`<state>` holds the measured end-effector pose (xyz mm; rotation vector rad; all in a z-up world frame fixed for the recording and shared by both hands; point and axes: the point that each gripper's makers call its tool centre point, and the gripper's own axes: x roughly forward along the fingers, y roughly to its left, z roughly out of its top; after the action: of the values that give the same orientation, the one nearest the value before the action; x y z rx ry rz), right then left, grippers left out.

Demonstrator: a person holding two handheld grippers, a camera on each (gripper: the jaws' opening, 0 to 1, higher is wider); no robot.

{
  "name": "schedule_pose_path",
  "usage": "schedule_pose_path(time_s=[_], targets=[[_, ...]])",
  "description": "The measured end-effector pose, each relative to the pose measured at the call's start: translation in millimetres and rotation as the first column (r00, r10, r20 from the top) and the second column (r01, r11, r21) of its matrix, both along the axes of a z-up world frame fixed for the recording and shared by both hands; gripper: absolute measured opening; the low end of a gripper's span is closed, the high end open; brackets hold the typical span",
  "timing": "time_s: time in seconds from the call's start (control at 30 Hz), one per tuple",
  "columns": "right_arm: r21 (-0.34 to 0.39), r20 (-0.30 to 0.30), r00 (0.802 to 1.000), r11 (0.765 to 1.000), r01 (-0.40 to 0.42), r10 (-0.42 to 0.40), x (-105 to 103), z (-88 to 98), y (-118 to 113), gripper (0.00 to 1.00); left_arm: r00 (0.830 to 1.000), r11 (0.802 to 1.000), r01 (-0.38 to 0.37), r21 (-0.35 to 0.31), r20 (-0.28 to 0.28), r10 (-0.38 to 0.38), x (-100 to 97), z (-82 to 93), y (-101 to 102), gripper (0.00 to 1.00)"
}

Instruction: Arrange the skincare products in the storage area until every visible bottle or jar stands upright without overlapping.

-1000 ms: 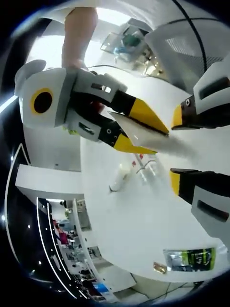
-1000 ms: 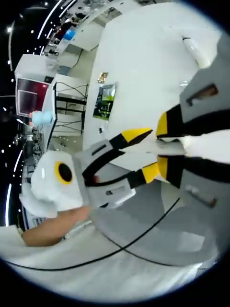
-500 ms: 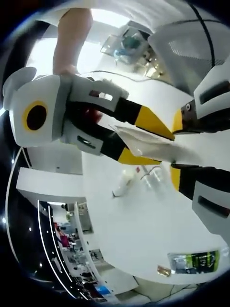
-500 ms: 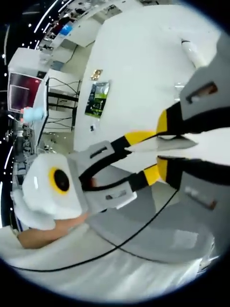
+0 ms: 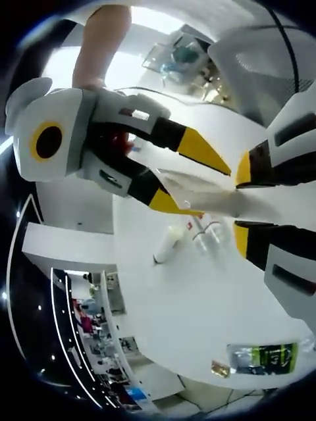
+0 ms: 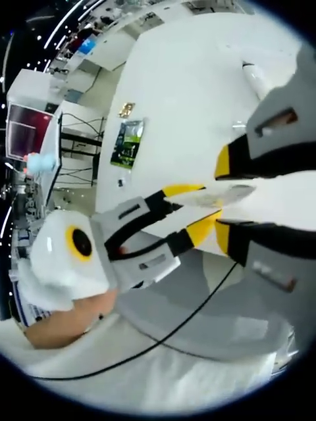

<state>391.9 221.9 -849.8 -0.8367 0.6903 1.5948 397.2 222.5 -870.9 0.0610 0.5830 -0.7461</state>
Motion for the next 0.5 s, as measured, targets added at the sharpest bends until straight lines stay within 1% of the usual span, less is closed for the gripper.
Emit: schedule_pose_path(time_s=[0.13,0.2,0.27,0.33,0.37,0.4,0.43,0.5], targets=[[-0.016,0.009,1.0,1.0,-0.02,0.02,1,7.4,2,0.25,1.0,1.0,0.001,0.0,-0.005,-0.001,-2.0,-0.5,0,0.21],[-0.064,0.005,0.999,0.997,-0.052,0.052,-3,9.1,1,0.24,1.0,1.0,-0.001,-0.002,-0.011,0.001,-3.0,-1.5,0,0.21],[-0.105,-0.022,0.998,0.993,-0.053,0.051,-8,6.7,1,0.24,1.0,1.0,-0.001,-0.004,-0.012,0.001,-3.2,-1.9,-1,0.22],[-0.112,-0.016,0.998,0.992,-0.055,0.053,-8,4.8,3,0.21,1.0,1.0,-0.001,-0.004,-0.012,0.001,-3.4,-2.1,-2,0.23],[-0.155,0.018,0.997,0.985,-0.076,0.08,-5,-0.4,1,0.19,1.0,1.0,-0.003,-0.008,-0.012,0.003,-3.2,-1.9,-3,0.23],[-0.175,0.032,0.995,0.981,-0.084,0.091,-3,-2.6,1,0.17,1.0,1.0,-0.003,-0.01,-0.012,0.003,-3.0,-1.8,-3,0.23],[-0.186,0.028,0.995,0.978,-0.091,0.098,-4,-4.3,2,0.14,1.0,1.0,-0.005,-0.012,-0.014,0.005,-3.1,-1.8,-4,0.23],[-0.213,0.022,0.997,0.974,-0.071,0.077,-2,-7.1,4,0.13,1.0,1.0,-0.006,-0.017,-0.015,0.006,-3.2,-1.6,-5,0.24]])
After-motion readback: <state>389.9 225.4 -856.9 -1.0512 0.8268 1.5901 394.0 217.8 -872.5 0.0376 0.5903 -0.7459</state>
